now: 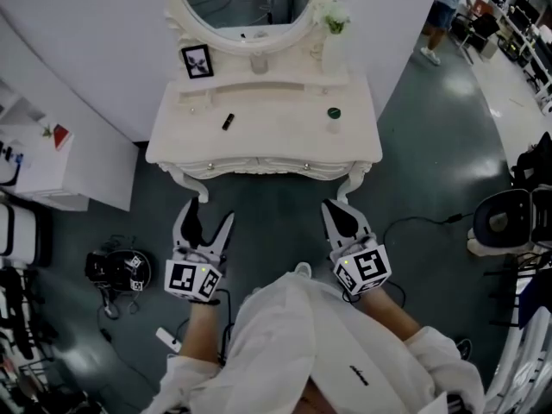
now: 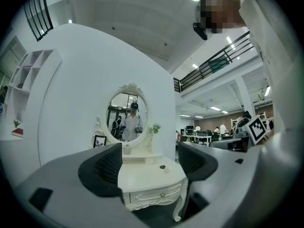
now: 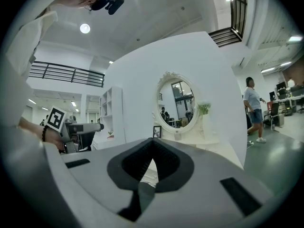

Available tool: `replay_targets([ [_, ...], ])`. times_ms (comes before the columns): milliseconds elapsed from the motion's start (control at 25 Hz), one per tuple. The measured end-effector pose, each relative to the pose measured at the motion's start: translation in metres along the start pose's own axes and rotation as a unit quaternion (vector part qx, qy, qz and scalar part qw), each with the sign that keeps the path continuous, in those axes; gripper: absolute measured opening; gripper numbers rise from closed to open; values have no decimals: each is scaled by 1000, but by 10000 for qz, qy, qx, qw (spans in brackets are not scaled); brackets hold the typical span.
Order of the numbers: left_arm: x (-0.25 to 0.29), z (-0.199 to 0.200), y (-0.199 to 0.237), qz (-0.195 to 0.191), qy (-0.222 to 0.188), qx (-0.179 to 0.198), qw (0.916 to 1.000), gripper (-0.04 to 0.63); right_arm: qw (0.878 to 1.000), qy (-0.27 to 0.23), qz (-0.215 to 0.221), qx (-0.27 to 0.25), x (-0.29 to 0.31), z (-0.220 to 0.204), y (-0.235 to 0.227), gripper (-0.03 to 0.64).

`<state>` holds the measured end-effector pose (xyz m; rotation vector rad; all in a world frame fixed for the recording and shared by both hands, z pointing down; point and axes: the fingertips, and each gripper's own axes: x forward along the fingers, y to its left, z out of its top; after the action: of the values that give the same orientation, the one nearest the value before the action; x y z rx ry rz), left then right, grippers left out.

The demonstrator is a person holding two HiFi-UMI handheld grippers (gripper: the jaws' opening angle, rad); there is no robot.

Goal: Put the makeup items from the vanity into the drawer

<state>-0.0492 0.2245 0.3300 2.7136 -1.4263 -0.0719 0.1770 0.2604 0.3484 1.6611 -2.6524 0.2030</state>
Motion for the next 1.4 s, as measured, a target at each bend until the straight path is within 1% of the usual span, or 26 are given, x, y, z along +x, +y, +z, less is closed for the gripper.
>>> replay_targets([
  [160,22,0,-6,100,0,-70,9999,356,9999,93,122,-5,10,-2,-23,17],
  [320,34,0,-12,132,-21,-115,9998,356,9998,110,143,16,14,-2,-39,18],
  [480,41,-1,-7,222,-54,-148,9996,356,9998,128,165,61,23,-4,-44,17],
  [640,52,-7,-4,176,-11,-243,9995,356,9997,115,217,54,28,-2,-44,17],
  [880,82,-5,2,15,-82,-263,9996,354,9998,147,138,17,45,0,-56,18],
  [1040,107,-11,23,0,-80,-356,9993,354,9997,198,105,6,73,-2,-66,17],
  [1240,148,-21,62,-102,23,-477,9988,356,9996,262,61,-55,125,1,-77,18],
  [1400,187,-26,101,-197,143,-406,9989,356,9996,284,-20,-78,175,5,-86,17],
])
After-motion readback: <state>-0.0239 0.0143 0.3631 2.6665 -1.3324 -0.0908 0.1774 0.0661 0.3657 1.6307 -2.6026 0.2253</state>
